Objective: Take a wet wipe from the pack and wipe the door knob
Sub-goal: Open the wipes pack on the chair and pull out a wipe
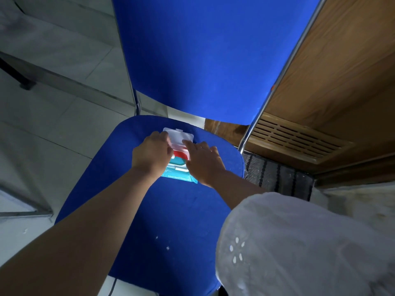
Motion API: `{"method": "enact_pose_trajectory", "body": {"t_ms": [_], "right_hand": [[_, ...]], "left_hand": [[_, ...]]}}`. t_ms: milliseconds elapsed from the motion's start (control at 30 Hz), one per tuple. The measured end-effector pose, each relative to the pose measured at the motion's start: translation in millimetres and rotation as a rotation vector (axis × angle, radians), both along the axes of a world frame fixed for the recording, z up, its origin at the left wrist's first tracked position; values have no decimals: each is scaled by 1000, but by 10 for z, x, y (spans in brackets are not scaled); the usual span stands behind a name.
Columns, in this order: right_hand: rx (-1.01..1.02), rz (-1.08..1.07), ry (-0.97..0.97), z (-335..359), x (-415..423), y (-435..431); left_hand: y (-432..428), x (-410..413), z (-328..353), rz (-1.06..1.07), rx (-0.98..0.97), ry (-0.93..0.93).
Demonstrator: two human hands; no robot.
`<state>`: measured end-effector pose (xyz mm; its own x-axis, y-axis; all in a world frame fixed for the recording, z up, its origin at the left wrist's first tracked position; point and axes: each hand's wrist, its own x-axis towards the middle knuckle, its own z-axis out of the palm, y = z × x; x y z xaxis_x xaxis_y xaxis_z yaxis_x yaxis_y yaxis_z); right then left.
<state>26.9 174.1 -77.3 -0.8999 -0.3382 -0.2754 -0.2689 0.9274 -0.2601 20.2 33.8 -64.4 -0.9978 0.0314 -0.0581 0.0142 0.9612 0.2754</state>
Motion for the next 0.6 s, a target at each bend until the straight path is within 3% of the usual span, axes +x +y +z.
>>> {"method": "enact_pose_trajectory", "body": {"t_ms": [100, 267, 433, 600], "right_hand": [[-46, -32, 36, 48, -12, -67], [-3, 24, 216, 97, -72, -235], [46, 117, 269, 97, -90, -414], [100, 149, 277, 95, -74, -462]], "left_hand": [[-111, -13, -31, 137, 135, -49], [-226, -17, -48, 338, 536, -186], [-283, 11, -14, 390, 638, -228], [-341, 29, -23, 342, 610, -246]]}}
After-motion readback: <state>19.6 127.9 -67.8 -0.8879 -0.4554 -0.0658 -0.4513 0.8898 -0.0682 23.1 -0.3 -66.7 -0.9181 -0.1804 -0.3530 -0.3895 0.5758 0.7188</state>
